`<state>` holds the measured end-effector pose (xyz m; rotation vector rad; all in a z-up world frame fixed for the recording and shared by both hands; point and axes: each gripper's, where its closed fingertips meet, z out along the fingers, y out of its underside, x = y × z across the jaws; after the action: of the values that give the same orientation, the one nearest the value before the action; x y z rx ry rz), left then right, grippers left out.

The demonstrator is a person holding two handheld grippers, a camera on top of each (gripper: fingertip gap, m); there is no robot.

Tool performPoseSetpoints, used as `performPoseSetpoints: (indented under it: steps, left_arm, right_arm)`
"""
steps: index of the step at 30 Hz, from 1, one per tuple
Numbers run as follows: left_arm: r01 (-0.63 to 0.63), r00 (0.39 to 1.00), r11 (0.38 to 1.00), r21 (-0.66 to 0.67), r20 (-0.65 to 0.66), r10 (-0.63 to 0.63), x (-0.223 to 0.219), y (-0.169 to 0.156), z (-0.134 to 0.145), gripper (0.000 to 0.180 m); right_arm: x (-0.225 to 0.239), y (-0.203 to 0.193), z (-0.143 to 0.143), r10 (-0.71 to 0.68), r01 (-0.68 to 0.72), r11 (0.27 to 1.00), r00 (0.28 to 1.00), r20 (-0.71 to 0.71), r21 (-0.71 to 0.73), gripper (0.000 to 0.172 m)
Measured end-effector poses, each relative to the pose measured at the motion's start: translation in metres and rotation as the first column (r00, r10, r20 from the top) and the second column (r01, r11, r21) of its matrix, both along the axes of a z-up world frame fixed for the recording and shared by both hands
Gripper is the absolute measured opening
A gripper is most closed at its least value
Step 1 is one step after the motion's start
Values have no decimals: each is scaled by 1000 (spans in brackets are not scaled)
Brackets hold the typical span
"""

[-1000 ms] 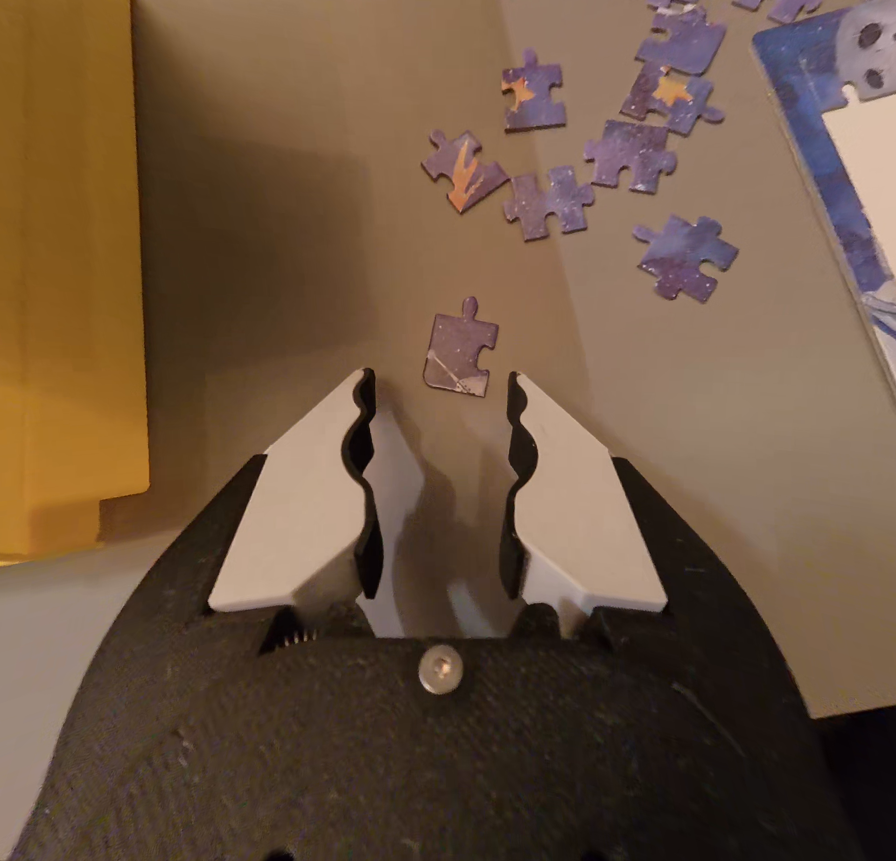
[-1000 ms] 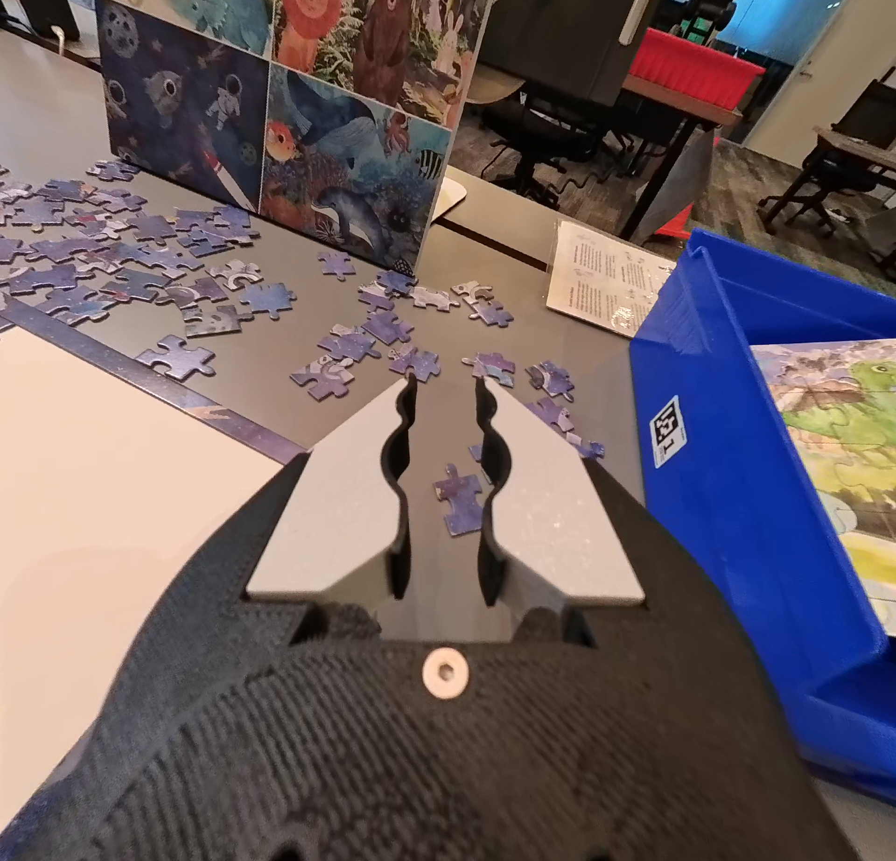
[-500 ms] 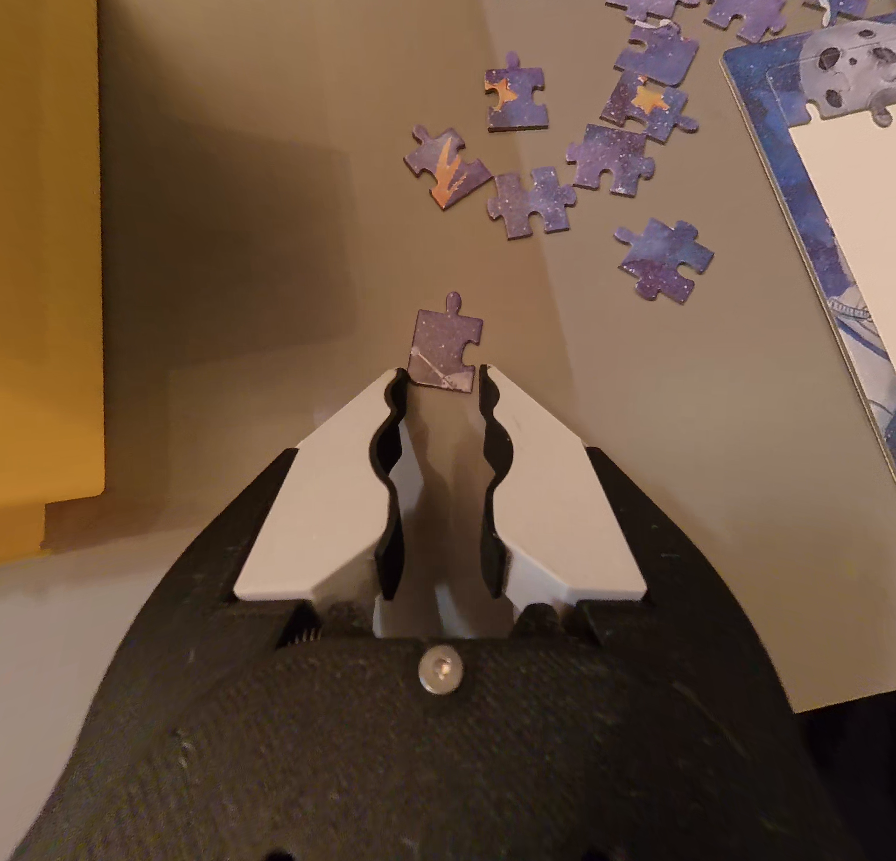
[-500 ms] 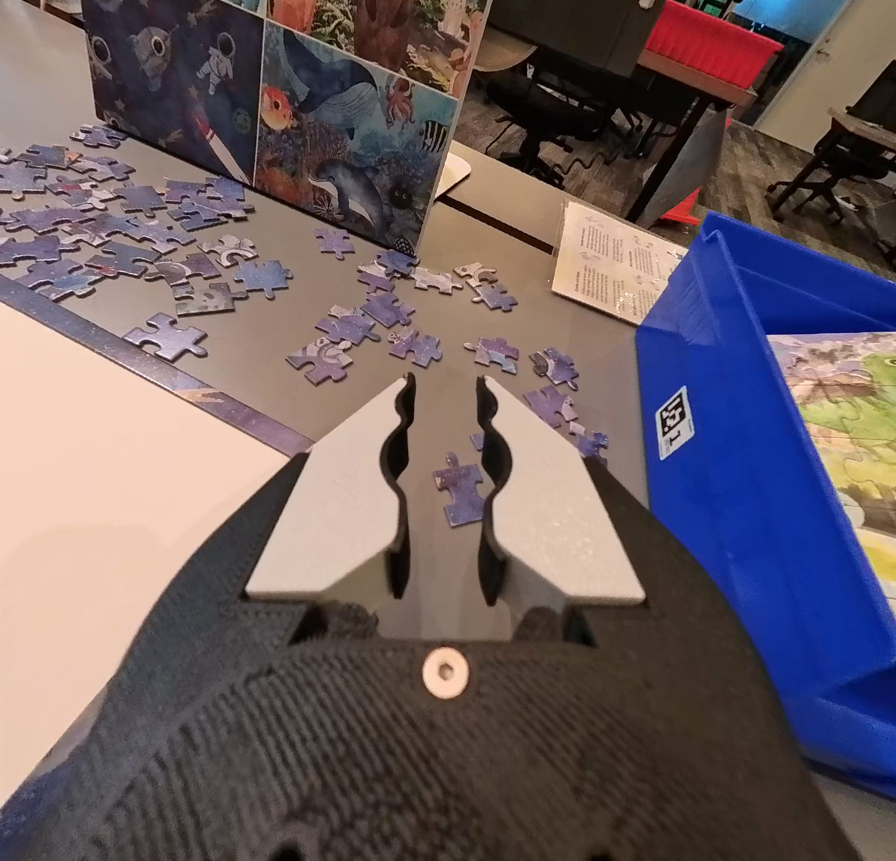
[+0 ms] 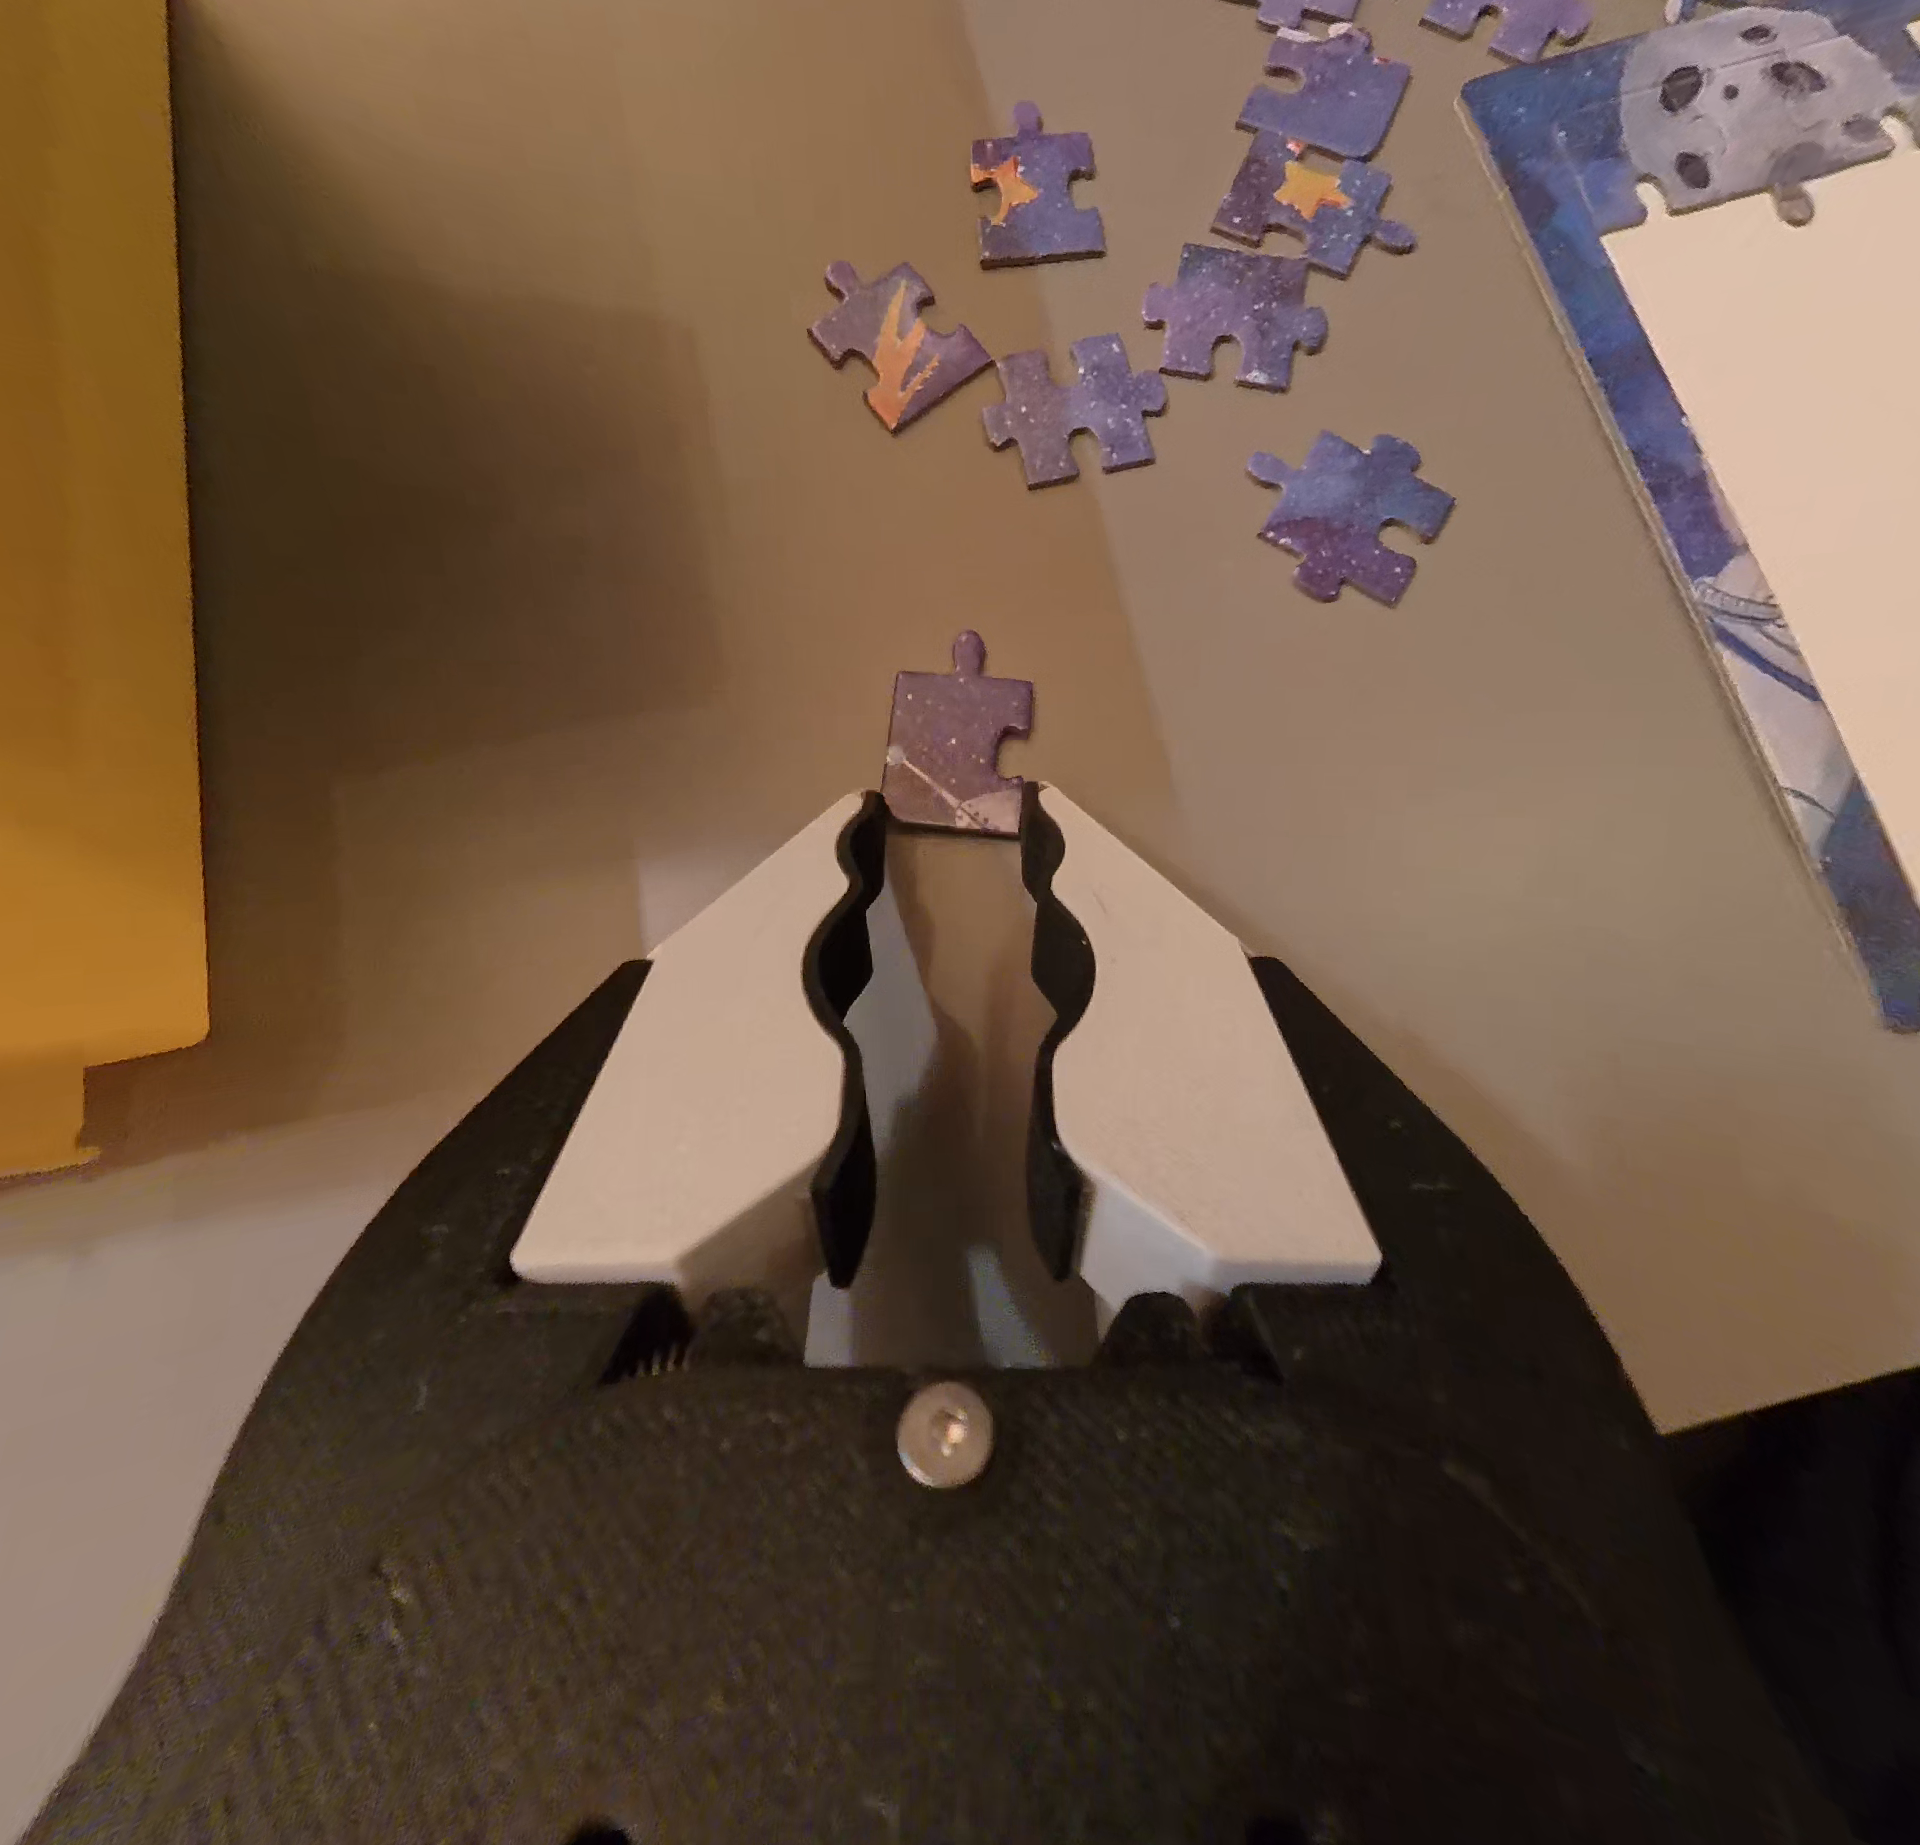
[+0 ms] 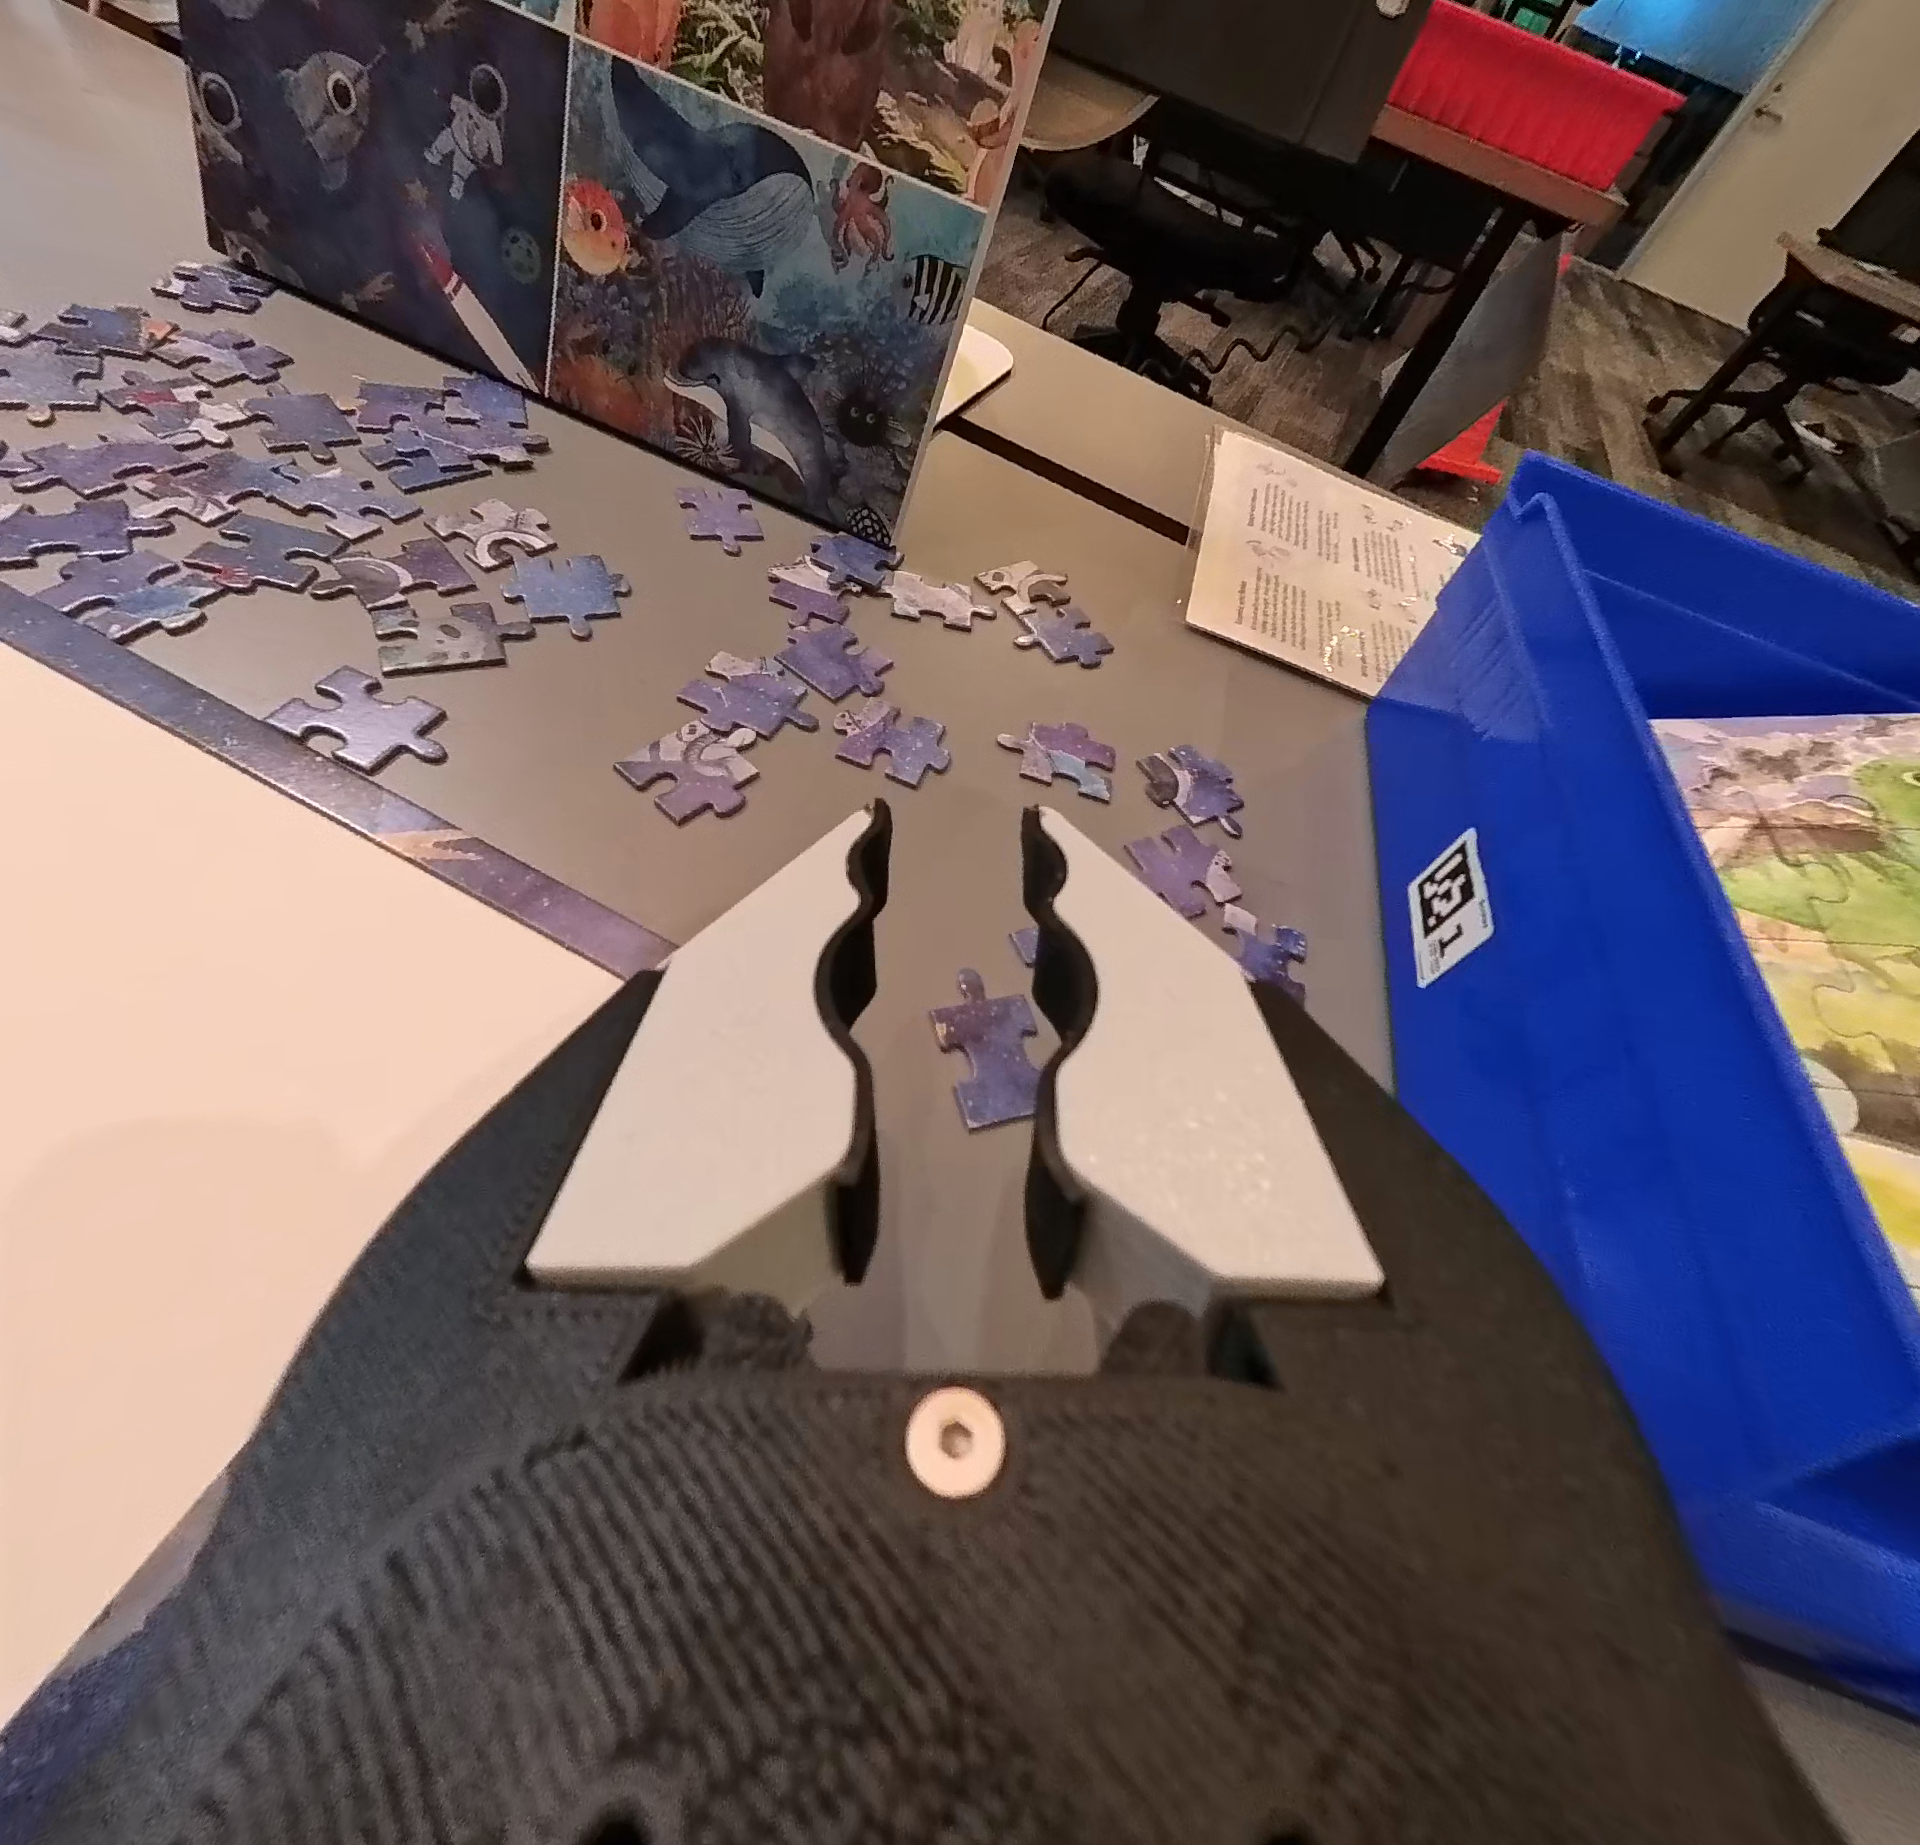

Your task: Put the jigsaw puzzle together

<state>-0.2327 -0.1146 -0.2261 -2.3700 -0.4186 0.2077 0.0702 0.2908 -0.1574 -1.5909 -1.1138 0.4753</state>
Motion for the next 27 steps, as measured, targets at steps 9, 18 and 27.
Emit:
performPoseSetpoints:
  steps: [9, 18, 27]
  left_arm:
    - [170, 981, 976, 135, 69, -180, 81, 31, 32, 24]
    - [297, 928, 937, 184, 175, -329, 160, 53, 25, 20]
    - [224, 966, 966, 126, 99, -237, 112, 31, 6, 51]
  right_arm:
    - [-3, -4, 1, 14, -14, 1000, 1000, 9, 13, 25]
    - [-6, -12, 8, 35, -35, 999, 999, -4, 37, 25]
    - [-16, -24, 10, 74, -74, 995, 997, 7, 64, 25]
